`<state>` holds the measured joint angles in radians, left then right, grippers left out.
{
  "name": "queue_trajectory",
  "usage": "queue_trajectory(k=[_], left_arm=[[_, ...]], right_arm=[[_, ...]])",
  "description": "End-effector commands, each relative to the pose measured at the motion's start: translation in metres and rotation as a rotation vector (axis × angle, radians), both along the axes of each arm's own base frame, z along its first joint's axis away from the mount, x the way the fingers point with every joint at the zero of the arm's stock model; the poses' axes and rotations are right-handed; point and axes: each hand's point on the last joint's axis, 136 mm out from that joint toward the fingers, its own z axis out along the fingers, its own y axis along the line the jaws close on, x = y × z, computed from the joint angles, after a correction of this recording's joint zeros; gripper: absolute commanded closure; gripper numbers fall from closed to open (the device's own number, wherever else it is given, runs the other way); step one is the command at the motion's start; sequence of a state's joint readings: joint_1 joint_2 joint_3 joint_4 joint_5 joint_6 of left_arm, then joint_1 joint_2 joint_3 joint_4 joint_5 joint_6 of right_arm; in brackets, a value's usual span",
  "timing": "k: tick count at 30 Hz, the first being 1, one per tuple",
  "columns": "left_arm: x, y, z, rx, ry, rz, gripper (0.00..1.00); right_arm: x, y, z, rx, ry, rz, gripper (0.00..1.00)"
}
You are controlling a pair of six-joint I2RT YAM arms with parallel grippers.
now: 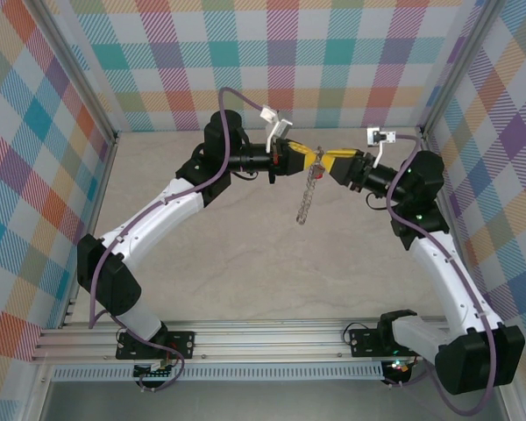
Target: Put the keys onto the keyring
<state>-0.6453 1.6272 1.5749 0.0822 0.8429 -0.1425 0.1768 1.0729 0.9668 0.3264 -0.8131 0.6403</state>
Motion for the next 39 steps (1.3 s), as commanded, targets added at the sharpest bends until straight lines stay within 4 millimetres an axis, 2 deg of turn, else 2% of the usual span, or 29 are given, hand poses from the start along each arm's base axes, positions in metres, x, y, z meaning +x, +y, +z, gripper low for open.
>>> queue_trajectory(k=[1,14,19,29,35,39], left_arm=[[-0.01,0.011,0.034,-0.07,-0.081,0.005,1.0],[-0.009,0.01,0.033,-0.071,-0.074,0.004,1.0],[-0.009,0.009,0.033,-0.073,-0.072,0.001,1.0],[-0.008,0.008,0.031,-0.071,-0.065,-0.004,1.0],[-0.008,0.007,0.031,-0.07,-0.062,-0.008,1.0],[-0.008,0.005,0.029,-0.067,-0.056,-0.014,1.0]], right_arm=[[-0.007,0.002,0.022,0.028,-0.072,0.045,0.63],[-0.008,0.007,0.022,0.039,-0.068,0.101,0.7],[-0.008,0.008,0.023,0.044,-0.068,0.114,0.79],[-0.008,0.013,0.025,0.049,-0.068,0.135,0.83],[-0.009,0.014,0.026,0.046,-0.07,0.146,1.0],[-0.009,0.014,0.027,0.042,-0.074,0.149,1.0]])
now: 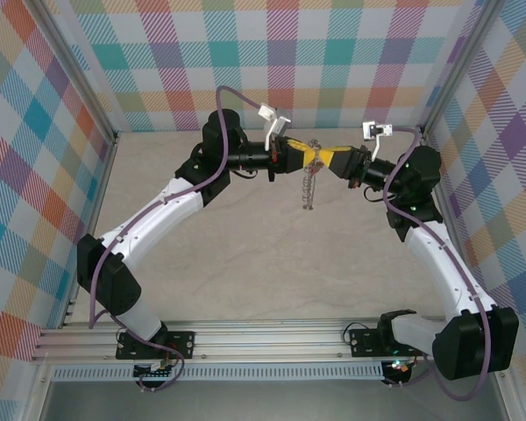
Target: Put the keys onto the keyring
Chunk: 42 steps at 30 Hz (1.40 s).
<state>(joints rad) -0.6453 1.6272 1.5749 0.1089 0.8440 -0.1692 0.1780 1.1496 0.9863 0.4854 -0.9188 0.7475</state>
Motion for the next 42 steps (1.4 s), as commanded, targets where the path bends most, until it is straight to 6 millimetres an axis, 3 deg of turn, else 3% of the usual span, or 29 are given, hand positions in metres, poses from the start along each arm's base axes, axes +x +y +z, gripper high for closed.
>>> queue_trajectory(k=[1,7,13,19,26,36,42], left_arm=[[-0.008,0.005,0.024,-0.048,-0.06,-0.011,1.0],[-0.004,0.008,0.02,-0.015,-0.058,0.021,1.0],[0.005,0.024,0.016,0.022,-0.066,0.071,0.77],[0.007,0.038,0.02,0.048,-0.088,0.08,0.67],[0.001,0.042,0.018,0.109,-0.102,0.021,0.64],[-0.024,0.039,0.007,0.207,-0.057,-0.191,0.62],[-0.023,0.035,0.001,0.225,-0.045,-0.233,0.64]], right_arm=[[-0.008,0.003,0.018,0.002,-0.068,0.029,1.0],[-0.004,0.003,0.013,-0.044,-0.069,0.003,1.0],[0.002,0.004,0.005,-0.119,-0.066,-0.009,1.0],[0.008,0.006,-0.001,-0.165,-0.067,0.001,1.0],[0.007,0.009,-0.008,-0.204,-0.075,0.045,1.0],[-0.013,0.013,-0.009,-0.258,-0.108,0.151,1.0],[-0.022,0.014,-0.008,-0.255,-0.111,0.192,1.0]])
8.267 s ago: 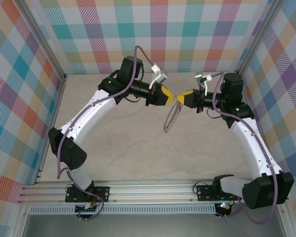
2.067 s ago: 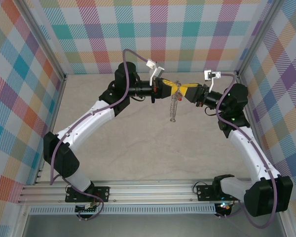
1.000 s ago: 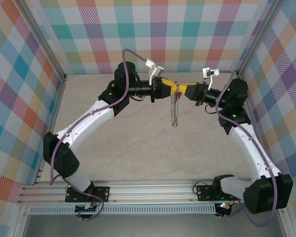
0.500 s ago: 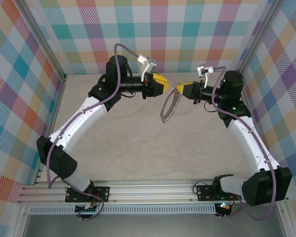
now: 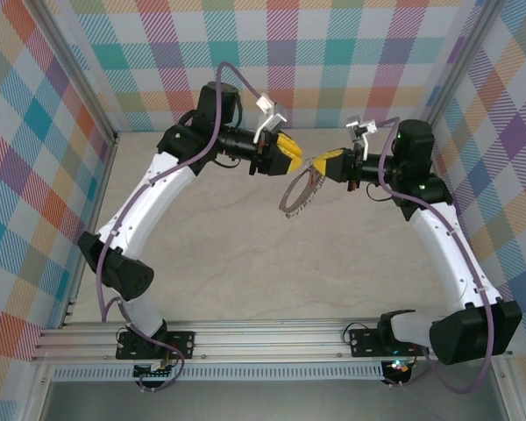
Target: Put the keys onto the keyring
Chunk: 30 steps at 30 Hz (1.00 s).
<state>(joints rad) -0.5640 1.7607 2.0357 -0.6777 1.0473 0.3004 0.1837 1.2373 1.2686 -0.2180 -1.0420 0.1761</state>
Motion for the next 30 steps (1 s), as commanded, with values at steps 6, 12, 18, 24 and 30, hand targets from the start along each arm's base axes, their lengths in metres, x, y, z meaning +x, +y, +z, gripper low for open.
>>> queue_trajectory(k=[6,12,18,24,30], left_arm=[[-0.004,0.002,-0.006,0.015,0.039,-0.061,0.65],[0.0,-0.001,-0.008,0.014,0.05,-0.059,0.65],[0.003,-0.004,-0.009,0.01,0.056,-0.057,0.66],[0.002,-0.006,-0.012,0.01,0.071,-0.072,0.66],[-0.01,-0.011,-0.022,0.017,0.109,-0.134,0.69]], right_arm=[[-0.016,0.004,0.014,0.009,-0.06,0.079,1.0],[-0.019,0.007,0.015,0.013,-0.061,0.095,1.0],[-0.021,0.009,0.017,0.016,-0.066,0.102,1.0],[-0.021,0.011,0.017,0.017,-0.068,0.104,1.0],[-0.021,0.011,0.015,0.017,-0.066,0.1,1.0]])
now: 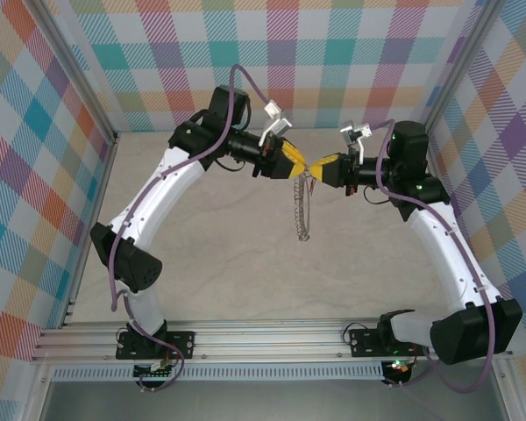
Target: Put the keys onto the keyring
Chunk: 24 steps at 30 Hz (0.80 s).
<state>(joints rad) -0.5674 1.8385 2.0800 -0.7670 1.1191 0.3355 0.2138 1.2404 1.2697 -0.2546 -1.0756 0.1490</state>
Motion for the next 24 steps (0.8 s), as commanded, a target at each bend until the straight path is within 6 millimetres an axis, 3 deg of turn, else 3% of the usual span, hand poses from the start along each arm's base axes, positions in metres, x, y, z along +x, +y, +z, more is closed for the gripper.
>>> queue_trajectory(k=[1,8,14,18,21,24], left_arm=[[-0.012,-0.004,-0.003,-0.006,0.029,-0.071,0.71],[-0.019,-0.016,-0.02,0.011,0.058,-0.11,1.0],[-0.009,-0.026,-0.02,-0.003,0.04,-0.071,1.0],[0.003,-0.027,-0.017,-0.005,0.007,0.014,1.0],[0.005,-0.024,-0.013,-0.007,-0.017,0.056,1.0],[0.006,-0.022,-0.006,-0.016,-0.037,0.083,1.0]], right_arm=[[-0.008,0.002,0.019,0.024,-0.08,0.035,1.0],[-0.007,0.003,0.011,0.021,-0.061,0.035,1.0],[0.003,0.002,0.003,0.006,-0.046,-0.024,1.0],[0.016,-0.014,0.005,0.011,-0.062,-0.163,0.65],[0.021,-0.03,0.012,0.041,-0.071,-0.259,0.54],[0.021,-0.042,0.016,0.054,-0.082,-0.347,0.53]])
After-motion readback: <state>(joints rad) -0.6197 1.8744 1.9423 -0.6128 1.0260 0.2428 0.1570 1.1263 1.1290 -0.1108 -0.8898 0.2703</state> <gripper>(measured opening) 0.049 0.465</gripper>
